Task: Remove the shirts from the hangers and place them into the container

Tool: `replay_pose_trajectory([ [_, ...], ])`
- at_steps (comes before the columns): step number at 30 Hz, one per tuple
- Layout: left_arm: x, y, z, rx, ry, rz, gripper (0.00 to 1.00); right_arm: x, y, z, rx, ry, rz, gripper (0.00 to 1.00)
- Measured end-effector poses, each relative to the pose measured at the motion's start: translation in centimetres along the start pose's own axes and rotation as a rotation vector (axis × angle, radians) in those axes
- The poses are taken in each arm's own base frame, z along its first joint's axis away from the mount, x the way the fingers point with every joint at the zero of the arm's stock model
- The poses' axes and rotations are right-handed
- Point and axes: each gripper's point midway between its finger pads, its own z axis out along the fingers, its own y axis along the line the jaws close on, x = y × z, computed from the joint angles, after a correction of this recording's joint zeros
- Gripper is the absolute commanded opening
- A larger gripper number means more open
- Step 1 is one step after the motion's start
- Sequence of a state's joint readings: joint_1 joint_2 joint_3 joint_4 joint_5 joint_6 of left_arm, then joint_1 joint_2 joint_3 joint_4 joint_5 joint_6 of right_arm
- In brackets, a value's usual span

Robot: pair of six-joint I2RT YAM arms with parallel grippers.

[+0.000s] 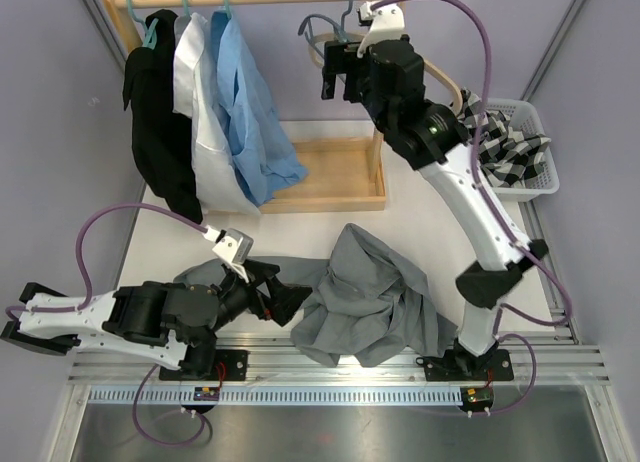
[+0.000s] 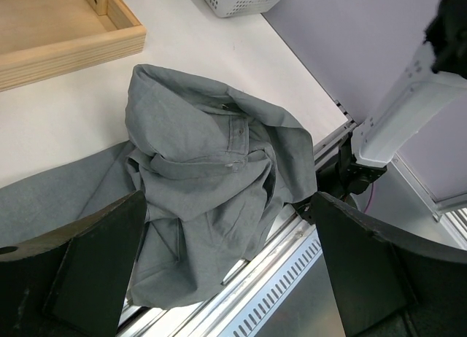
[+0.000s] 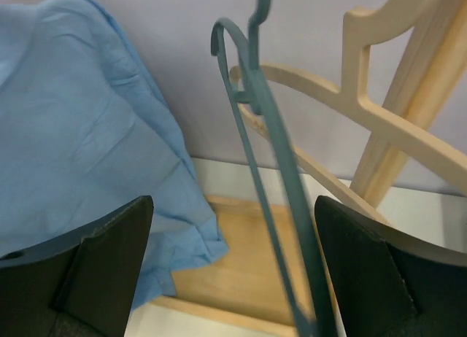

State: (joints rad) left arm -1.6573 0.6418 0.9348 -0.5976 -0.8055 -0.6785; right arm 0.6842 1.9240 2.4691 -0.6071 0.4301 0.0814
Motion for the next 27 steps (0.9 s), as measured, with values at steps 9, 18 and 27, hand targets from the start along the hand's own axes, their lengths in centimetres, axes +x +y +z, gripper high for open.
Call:
replay_pose_trajectory([
  [9,-0.2,-0.5,0.3,-0.003,0.003,0.020,0.99,-4.5,4.8,-17.0,-0.273,-0.083,0.000,0.99],
  [18,-0.9,-0.9,0.3,-0.001,-0.003,0.021,0.99,1.5,1.2,-25.2,-0.358,0.064,0.080,0.99],
  [27,-0.2,-1.5,1.1,-0.018,0.020,0.044,0.99,24.5,-4.3,-26.9,-0.101,0.554,0.008,1.00],
])
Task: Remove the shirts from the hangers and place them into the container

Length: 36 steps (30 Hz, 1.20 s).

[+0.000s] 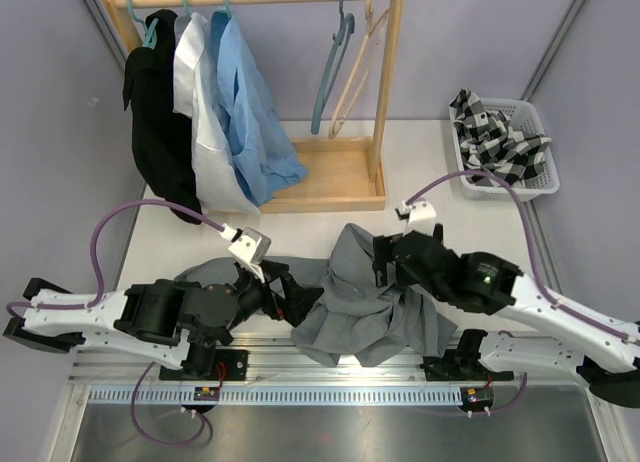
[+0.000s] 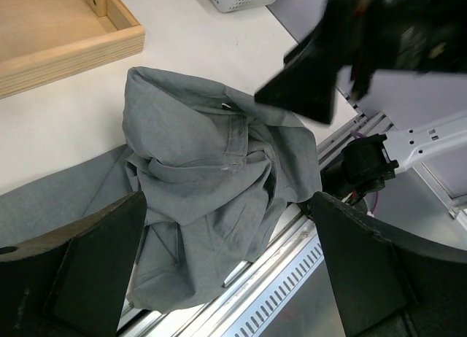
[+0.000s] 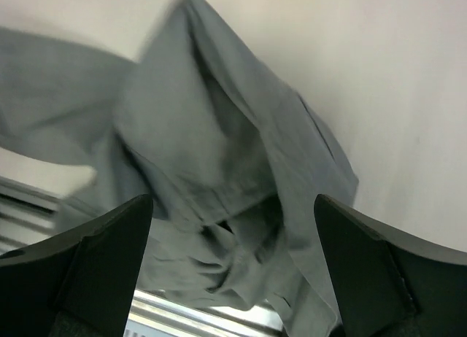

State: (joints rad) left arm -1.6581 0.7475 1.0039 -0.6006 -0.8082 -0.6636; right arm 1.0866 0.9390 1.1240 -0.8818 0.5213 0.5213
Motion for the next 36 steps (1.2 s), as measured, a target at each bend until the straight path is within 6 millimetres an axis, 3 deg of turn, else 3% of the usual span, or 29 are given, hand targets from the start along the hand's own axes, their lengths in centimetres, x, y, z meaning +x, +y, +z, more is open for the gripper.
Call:
replay_pose_trajectory([
  [3,0.0,-0.1,0.0,0.002,0.000,-0.006,0.99,6.5,-2.7,2.2,0.123,0.127,0.034,0.99],
  [5,0.1,-0.2,-0.1,0.005,0.002,-0.011,0.99,9.7,-4.4,3.0,0.198,0.175,0.062,1.00],
  [8,0.1,-0.3,-0.1,0.010,0.004,-0.017,0.99,12.3,-6.0,3.7,0.264,0.199,0.094,0.99],
  [11,0.2,-0.4,-0.1,0.012,0.008,-0.018,0.99,13.1,-6.1,4.8,0.290,0.212,0.116,0.99],
  [14,0.4,-0.7,-0.1,0.020,0.013,-0.018,0.99,13.2,-4.4,6.9,0.258,0.230,0.153,1.00],
  [25,1.4,-1.8,-0.8,0.062,0.037,-0.038,0.99,14.3,7.7,14.5,-0.108,0.365,0.210,0.99],
  [32,2.0,-0.8,-1.2,0.053,0.032,-0.053,0.99,16.5,11.7,18.7,-0.088,0.439,0.123,0.99],
  [36,1.9,-0.4,-1.5,0.052,0.028,-0.061,0.99,16.5,13.3,20.3,-0.039,0.423,0.067,0.99],
])
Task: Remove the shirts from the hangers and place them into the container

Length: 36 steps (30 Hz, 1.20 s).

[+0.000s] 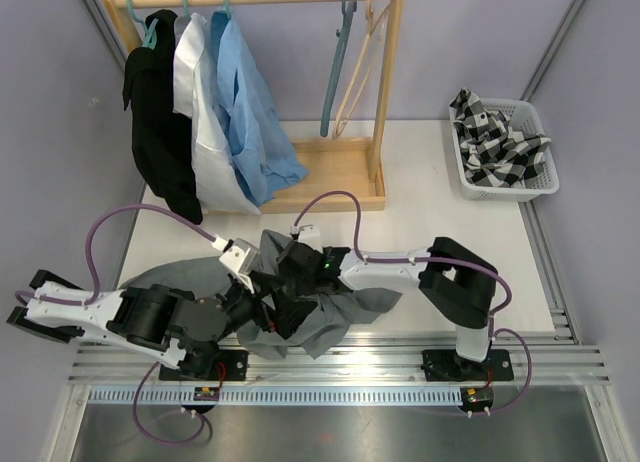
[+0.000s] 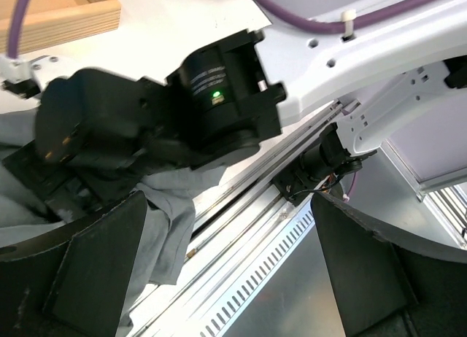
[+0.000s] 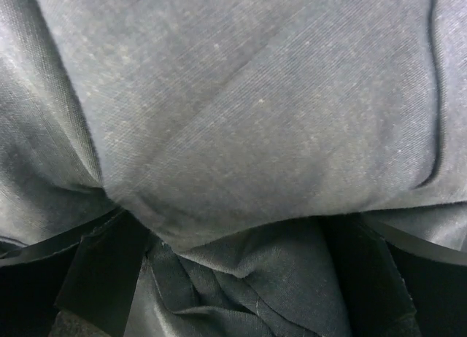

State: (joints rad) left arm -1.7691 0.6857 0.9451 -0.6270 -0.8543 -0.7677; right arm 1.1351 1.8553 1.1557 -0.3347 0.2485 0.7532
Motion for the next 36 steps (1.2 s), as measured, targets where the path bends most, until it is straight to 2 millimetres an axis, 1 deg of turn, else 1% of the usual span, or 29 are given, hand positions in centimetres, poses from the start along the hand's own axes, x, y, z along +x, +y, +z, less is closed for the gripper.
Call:
replay_pose_trajectory([
  [1,0.0,0.1,-0.1,-0.001,-0.001,-0.002,0.99,-0.2,0.3,0.3,0.020,-0.011,-0.011,0.97],
  [2,0.0,0.3,-0.2,-0.002,-0.003,-0.005,0.99,-0.3,0.6,0.6,0.038,-0.022,-0.020,0.92],
  [4,-0.1,0.6,-0.4,-0.004,-0.005,-0.012,0.99,-0.3,0.4,0.9,0.081,-0.041,-0.037,0.64],
  [5,-0.1,0.7,-0.5,-0.004,-0.006,-0.015,0.99,-0.3,-0.1,0.9,0.109,-0.052,-0.039,0.49],
  [6,-0.1,0.7,-0.6,-0.003,-0.007,-0.017,0.98,-0.3,-0.6,1.0,0.133,-0.060,-0.040,0.06],
  [7,-0.1,0.9,-0.6,-0.004,-0.007,-0.018,0.98,-0.3,-0.9,0.9,0.146,-0.063,-0.035,0.00],
  [9,0.0,1.0,-0.7,-0.004,-0.008,-0.020,0.98,-0.4,-1.7,0.9,0.185,-0.081,-0.005,0.00],
  [12,0.0,1.1,-0.8,-0.002,-0.007,-0.022,0.98,-0.5,-2.3,0.6,0.209,-0.102,0.055,0.00],
  [13,0.0,1.0,-0.8,-0.001,-0.007,-0.022,0.98,-0.4,-3.0,0.3,0.226,-0.103,0.075,0.00],
  [15,0.1,1.0,-0.8,0.001,-0.006,-0.022,0.98,-0.2,-5.0,-0.8,0.281,-0.102,0.110,0.00],
  [17,0.1,0.9,-0.9,0.004,-0.004,-0.022,0.98,-0.2,-8.5,-2.7,0.352,-0.098,0.161,0.00],
  [19,0.2,0.9,-0.9,0.004,-0.003,-0.022,0.98,-1.3,-12.0,-5.5,0.403,-0.126,0.238,0.00],
  [20,0.2,0.9,-0.9,0.004,-0.002,-0.023,0.98,-2.5,-13.9,-7.4,0.424,-0.163,0.286,0.00],
  [22,0.2,0.8,-0.9,0.007,-0.001,-0.024,0.98,-5.6,-16.6,-11.8,0.433,-0.284,0.384,0.00],
  [24,0.2,0.8,-0.9,0.007,-0.001,-0.023,0.98,-8.6,-18.2,-17.1,0.411,-0.434,0.464,0.00],
  [25,0.3,0.8,-0.9,0.005,-0.001,-0.020,0.98,-9.7,-18.6,-19.3,0.395,-0.492,0.490,0.00],
  [27,0.4,0.8,-0.7,-0.001,0.001,-0.012,0.98,-12.1,-19.6,-24.5,0.364,-0.629,0.545,0.00],
  [28,0.6,0.7,-0.6,-0.005,0.004,-0.003,0.98,-13.0,-20.1,-26.9,0.355,-0.689,0.569,0.00],
  [29,0.7,0.7,-0.5,-0.008,0.007,0.004,0.98,-13.7,-20.6,-29.0,0.351,-0.747,0.592,0.00],
  [31,1.0,0.5,-0.2,-0.014,0.015,0.020,0.98,-14.4,-21.7,-32.7,0.343,-0.847,0.624,0.00],
  [32,1.1,0.4,-0.1,-0.017,0.018,0.026,0.98,-14.6,-22.2,-34.1,0.343,-0.886,0.635,0.00],
  [33,1.2,0.3,0.0,-0.018,0.020,0.030,0.98,-14.7,-23.0,-36.0,0.344,-0.942,0.647,0.00],
  [34,1.2,0.2,0.0,-0.019,0.022,0.032,0.98,-14.8,-23.4,-37.1,0.346,-0.979,0.653,0.00],
  [36,1.2,0.0,0.1,-0.021,0.024,0.035,0.98,-15.3,-24.4,-40.2,0.349,-1.078,0.648,0.00],
])
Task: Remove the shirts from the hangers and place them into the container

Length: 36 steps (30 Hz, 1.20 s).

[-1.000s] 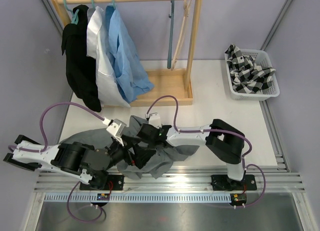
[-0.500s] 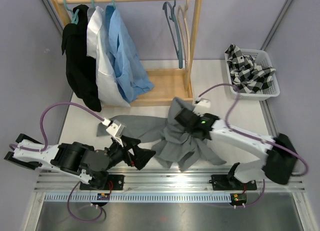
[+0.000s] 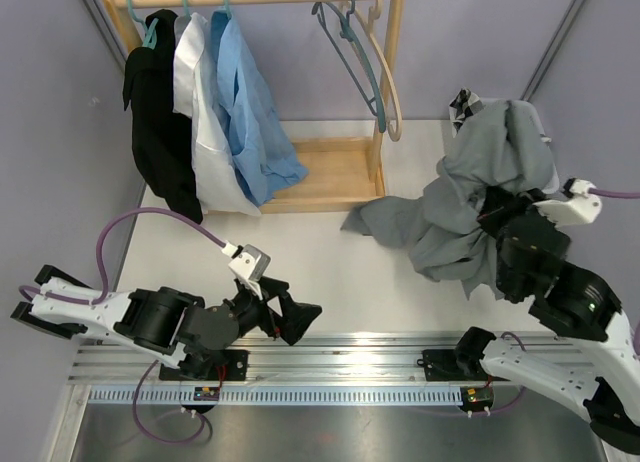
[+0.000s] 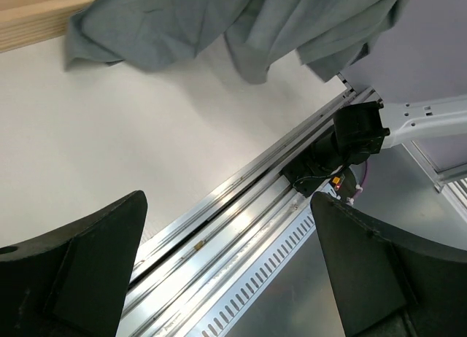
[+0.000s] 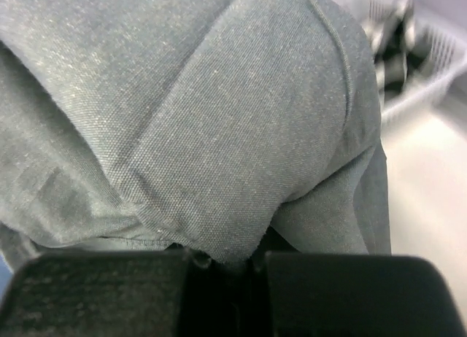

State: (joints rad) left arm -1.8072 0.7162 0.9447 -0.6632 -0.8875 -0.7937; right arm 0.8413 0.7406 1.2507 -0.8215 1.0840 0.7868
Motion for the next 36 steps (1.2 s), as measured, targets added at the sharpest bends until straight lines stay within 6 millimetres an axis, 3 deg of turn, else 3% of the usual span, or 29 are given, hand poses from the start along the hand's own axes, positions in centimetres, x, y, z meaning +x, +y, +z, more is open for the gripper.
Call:
replay_pose_trajectory([
  [5,-0.3,-0.4,0.1,0.001,0.000,-0.001,0.98,-7.4,1.4,-0.9,-0.063,-0.211,0.058,0.00],
  [10,-0.4,-0.8,0.1,0.005,0.002,-0.001,0.98,-12.9,5.2,-1.1,-0.111,-0.382,0.057,0.00],
  [16,-0.1,-1.3,0.1,0.015,0.014,0.007,0.98,-16.9,10.4,-0.7,-0.163,-0.551,0.016,0.00],
  [21,0.1,-1.6,0.1,0.022,0.022,0.012,0.98,-19.8,12.3,0.7,-0.130,-0.712,-0.032,0.00],
  [25,0.2,-1.8,0.0,0.033,0.028,0.012,0.98,-22.2,11.9,3.8,-0.064,-0.823,-0.079,0.00],
  [32,0.4,-2.2,-0.2,0.045,0.036,-0.004,0.99,-25.1,9.5,13.0,-0.015,-0.888,-0.096,0.00],
  [36,0.4,-2.1,-0.2,0.045,0.035,-0.011,0.99,-26.2,9.9,17.7,-0.094,-0.873,-0.057,0.00],
])
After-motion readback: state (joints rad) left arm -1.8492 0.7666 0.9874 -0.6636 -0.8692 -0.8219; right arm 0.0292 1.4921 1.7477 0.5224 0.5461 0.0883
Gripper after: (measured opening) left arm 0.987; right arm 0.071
